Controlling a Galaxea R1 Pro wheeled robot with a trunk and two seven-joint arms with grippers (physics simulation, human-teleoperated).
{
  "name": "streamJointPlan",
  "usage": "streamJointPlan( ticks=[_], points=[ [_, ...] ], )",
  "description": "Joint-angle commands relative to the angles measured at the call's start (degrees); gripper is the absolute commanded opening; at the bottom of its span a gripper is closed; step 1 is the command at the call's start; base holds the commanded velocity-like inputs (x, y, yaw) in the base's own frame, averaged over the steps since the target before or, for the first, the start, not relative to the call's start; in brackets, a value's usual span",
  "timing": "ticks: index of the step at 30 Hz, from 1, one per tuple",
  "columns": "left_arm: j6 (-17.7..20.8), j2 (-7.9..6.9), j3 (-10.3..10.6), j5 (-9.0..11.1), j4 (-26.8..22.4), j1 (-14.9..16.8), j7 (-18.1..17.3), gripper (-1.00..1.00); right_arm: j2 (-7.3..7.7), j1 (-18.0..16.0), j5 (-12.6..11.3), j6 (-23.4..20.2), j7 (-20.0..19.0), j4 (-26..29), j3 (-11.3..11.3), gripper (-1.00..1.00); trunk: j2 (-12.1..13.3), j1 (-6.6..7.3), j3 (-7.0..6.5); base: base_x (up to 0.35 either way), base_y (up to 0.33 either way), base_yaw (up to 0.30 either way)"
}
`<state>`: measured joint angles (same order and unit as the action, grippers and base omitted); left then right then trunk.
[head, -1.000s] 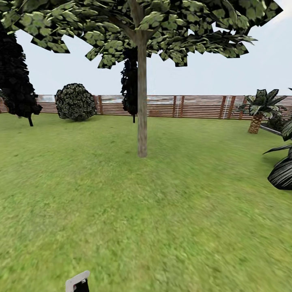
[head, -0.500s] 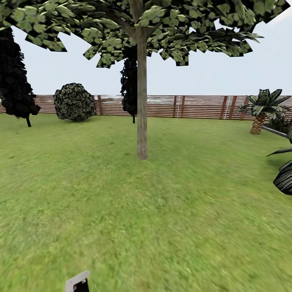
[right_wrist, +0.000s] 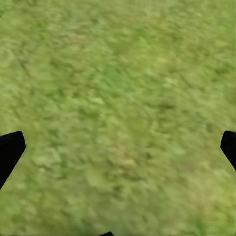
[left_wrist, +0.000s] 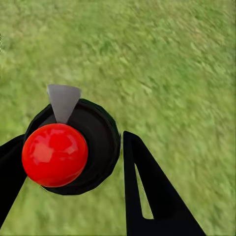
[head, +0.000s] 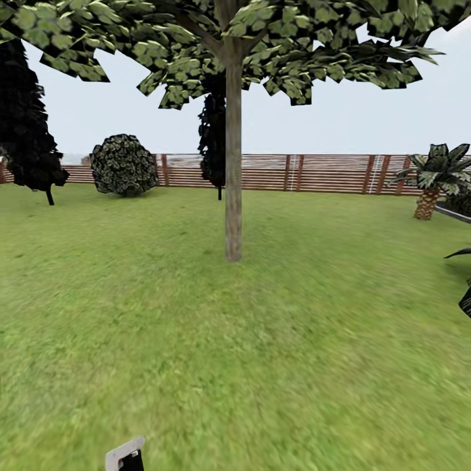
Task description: In the garden, pick up the pesticide atomizer on the floor and spray pesticide onto both trees until each tree trunk is fully covered.
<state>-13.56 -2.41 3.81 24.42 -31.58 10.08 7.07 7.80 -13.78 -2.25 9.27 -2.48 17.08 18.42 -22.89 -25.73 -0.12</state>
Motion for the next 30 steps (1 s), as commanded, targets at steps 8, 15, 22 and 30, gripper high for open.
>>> streamJointPlan(
  ticks=[8, 15, 22, 30],
  points=[
    [-0.2, -0.05, 0.4, 0.3, 0.0, 0.0, 0.4, -1.0, 0.02, 0.0, -0.3, 0.2, -0.2, -0.1, 0.3, 1.0, 0.0, -0.05, -0.04, 0.335, 0.0, 0.048],
    [-0.2, -0.05, 0.4, 0.3, 0.0, 0.0, 0.4, -1.0, 0.02, 0.0, -0.3, 0.2, -0.2, -0.1, 0.3, 1.0, 0.0, -0.05, -0.04, 0.335, 0.0, 0.005],
    [-0.2, -0.05, 0.4, 0.2, 0.0, 0.0, 0.4, -1.0, 0.02, 0.0, -0.3, 0.2, -0.2, -0.1, 0.3, 1.0, 0.0, -0.05, -0.04, 0.335, 0.0, 0.001],
    [-0.2, -0.05, 0.4, 0.2, 0.0, 0.0, 0.4, -1.0, 0.02, 0.0, -0.3, 0.2, -0.2, -0.1, 0.3, 1.0, 0.0, -0.05, -0.04, 0.335, 0.0, 0.0]
  ],
)
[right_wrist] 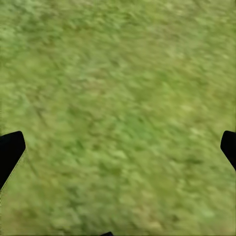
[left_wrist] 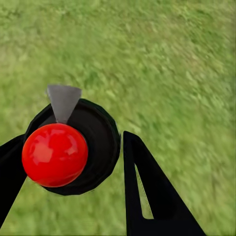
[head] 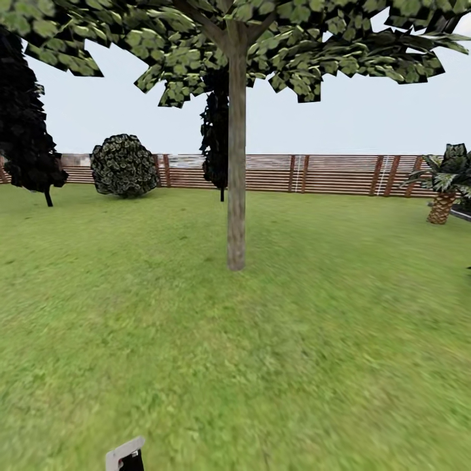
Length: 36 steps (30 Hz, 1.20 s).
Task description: In the garden, pick up the pesticide atomizer on the floor and spray pesticide onto both trees until each tree trunk is fully covered.
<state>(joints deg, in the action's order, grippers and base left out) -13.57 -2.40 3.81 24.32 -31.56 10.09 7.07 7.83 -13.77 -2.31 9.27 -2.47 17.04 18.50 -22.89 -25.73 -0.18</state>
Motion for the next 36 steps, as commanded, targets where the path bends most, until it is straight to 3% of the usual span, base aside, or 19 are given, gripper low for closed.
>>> streamJointPlan(
  ticks=[1, 36],
  points=[
    [-0.2, -0.06, 0.4, 0.3, 0.0, 0.0, 0.4, -1.0, -0.01, 0.0, -0.2, 0.2, -0.3, -0.1, 0.2, 1.0, 0.0, -0.05, 0.01, 0.335, 0.0, 0.0],
    [-0.2, -0.06, 0.4, 0.3, 0.0, 0.0, 1.1, -1.0, -0.01, 0.0, -0.2, 0.2, -0.3, -0.1, 0.2, 1.0, 0.0, -0.05, 0.01, 0.335, 0.0, 0.0]
  ],
)
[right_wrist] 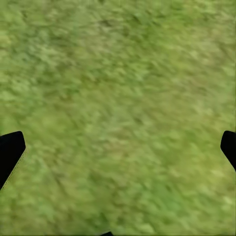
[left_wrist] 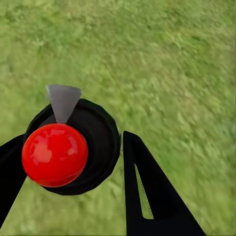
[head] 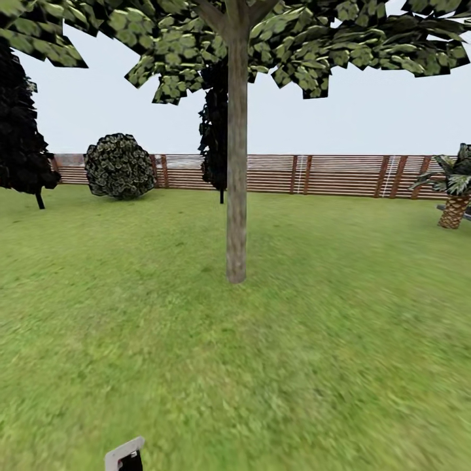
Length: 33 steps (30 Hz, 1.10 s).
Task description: In the garden, pick up the pesticide atomizer on the floor and spray pesticide onto both trees until each tree trunk is fully covered.
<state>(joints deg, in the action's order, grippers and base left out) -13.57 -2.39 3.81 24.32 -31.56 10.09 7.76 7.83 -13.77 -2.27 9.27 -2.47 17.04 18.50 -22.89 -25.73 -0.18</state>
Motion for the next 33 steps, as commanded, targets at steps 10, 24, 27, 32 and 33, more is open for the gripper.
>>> streamJointPlan(
  ticks=[10, 24, 27, 32, 33],
  points=[
    [-0.2, -0.06, 0.4, 0.3, 0.0, 0.0, 0.4, -1.0, -0.01, 0.0, -0.2, 0.2, -0.3, -0.1, 0.2, 1.0, 0.0, -0.05, 0.01, 0.335, 0.0, 0.0],
    [-0.2, -0.06, 0.4, 0.3, 0.0, 0.0, 0.4, -1.0, -0.01, 0.0, -0.2, 0.2, -0.3, 0.0, 0.2, 1.0, 0.0, -0.05, 0.01, 0.335, 0.0, 0.0],
    [-0.2, -0.07, 0.4, 0.3, 0.0, 0.0, 0.4, -1.0, -0.01, 0.0, -0.2, 0.2, -0.3, 0.0, 0.2, 1.0, 0.0, -0.05, 0.01, 0.335, 0.0, 0.0],
    [-0.2, -0.07, 0.4, 0.3, 0.0, 0.0, 0.4, -1.0, 0.06, 0.0, -0.2, 0.2, -0.3, 0.0, 0.2, 1.0, 0.0, -0.05, 0.01, 0.335, 0.0, 0.0],
    [-0.2, -0.07, 0.4, 0.3, 0.0, 0.0, 0.4, -1.0, 0.06, 0.0, -0.2, 0.2, -0.3, 0.0, 0.2, 1.0, 0.0, -0.05, 0.01, 0.335, 0.0, 0.0]
  ],
)
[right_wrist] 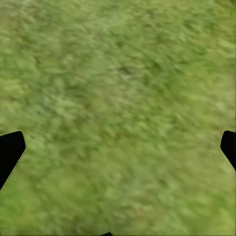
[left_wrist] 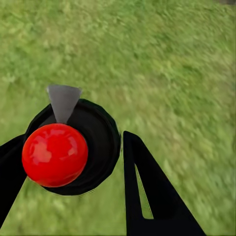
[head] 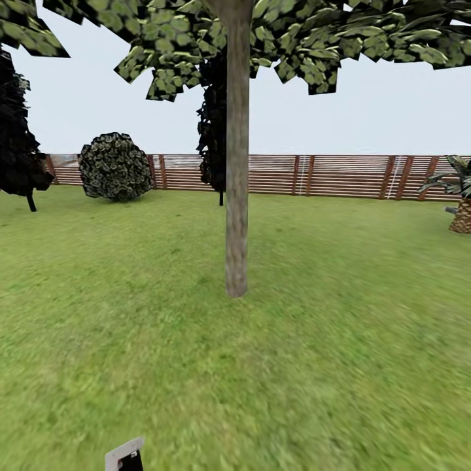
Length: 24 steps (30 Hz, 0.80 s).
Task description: In the garden, pick up the pesticide atomizer on the floor and spray pesticide onto both trees until each tree trunk is fully covered.
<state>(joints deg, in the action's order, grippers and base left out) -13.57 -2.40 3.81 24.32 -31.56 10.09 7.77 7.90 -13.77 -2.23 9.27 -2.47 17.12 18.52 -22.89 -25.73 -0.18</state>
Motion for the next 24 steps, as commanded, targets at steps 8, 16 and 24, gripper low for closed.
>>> streamJointPlan(
  ticks=[8, 16, 24],
  points=[
    [-0.2, -0.06, 0.4, 0.3, 0.0, 0.0, 0.4, -1.0, -0.02, 0.0, -0.3, 0.2, -0.3, -0.1, 0.3, 1.0, 0.0, -0.05, 0.01, 0.335, 0.0, 0.0],
    [-0.2, -0.06, 0.4, 0.3, 0.0, 0.0, 0.4, -1.0, -0.02, 0.0, -0.3, 0.2, -0.3, -0.1, 0.3, 1.0, 0.0, -0.05, 0.01, 0.335, 0.0, 0.0],
    [-0.2, -0.06, 0.4, 0.3, 0.0, 0.0, 0.4, -1.0, -0.02, 0.0, -0.3, 0.3, -0.3, -0.1, 0.3, 1.0, 0.0, -0.05, 0.01, 0.335, 0.0, 0.0]
  ],
)
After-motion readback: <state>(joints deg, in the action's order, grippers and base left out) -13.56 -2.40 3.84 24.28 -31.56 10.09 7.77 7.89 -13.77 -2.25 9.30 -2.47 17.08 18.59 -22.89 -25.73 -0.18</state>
